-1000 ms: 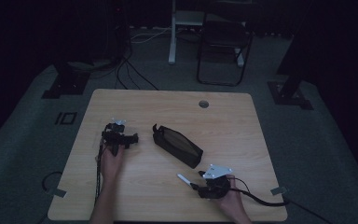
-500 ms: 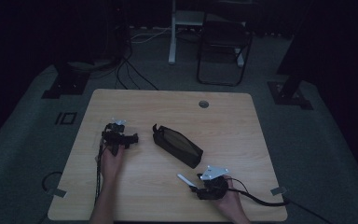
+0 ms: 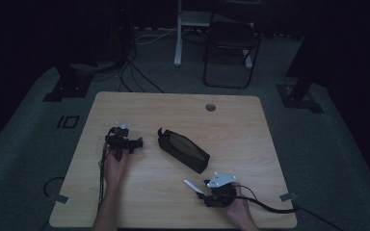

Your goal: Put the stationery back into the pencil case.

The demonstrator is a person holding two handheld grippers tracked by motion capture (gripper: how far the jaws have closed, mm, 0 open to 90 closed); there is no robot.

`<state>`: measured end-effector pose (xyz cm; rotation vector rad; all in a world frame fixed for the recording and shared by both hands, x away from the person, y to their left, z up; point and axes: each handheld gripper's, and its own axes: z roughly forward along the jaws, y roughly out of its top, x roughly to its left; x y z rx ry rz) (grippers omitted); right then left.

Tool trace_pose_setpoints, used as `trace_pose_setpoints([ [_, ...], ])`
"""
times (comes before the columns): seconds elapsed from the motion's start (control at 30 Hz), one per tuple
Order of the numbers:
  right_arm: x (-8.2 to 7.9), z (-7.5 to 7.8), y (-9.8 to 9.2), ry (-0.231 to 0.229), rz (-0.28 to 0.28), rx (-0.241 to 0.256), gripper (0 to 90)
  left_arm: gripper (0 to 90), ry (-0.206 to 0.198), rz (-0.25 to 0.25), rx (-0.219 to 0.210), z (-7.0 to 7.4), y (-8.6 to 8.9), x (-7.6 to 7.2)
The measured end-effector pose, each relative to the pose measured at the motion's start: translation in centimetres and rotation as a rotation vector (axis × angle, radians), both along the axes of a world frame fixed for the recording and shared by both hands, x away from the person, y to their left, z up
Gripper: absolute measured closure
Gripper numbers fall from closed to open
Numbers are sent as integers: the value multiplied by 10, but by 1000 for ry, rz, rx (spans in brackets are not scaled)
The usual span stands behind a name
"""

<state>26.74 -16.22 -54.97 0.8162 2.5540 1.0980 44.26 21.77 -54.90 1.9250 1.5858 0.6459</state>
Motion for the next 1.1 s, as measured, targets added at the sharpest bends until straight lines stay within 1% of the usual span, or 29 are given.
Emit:
trace_pose_setpoints([
  [0.1,0,0,0,0,1,0,461,5,0,0,0,0,0,0],
  [0.23,0,1,-1,0,0,-5,530,5,0,0,1,0,0,0],
  [0.57,1,4,-3,9,-1,-20,669,5,0,0,1,0,0,0],
  [0.67,1,5,-3,12,-2,-25,725,5,1,0,1,0,0,0],
  [0.7,1,5,-3,12,-2,-25,725,5,1,0,1,0,0,0],
  [0.73,1,5,-3,16,-3,-30,773,5,1,0,1,0,0,0],
  [0.83,2,6,-4,18,4,-34,782,6,0,0,0,0,0,0],
  [1.1,1,6,-4,22,-3,-33,785,5,0,0,1,0,0,0],
])
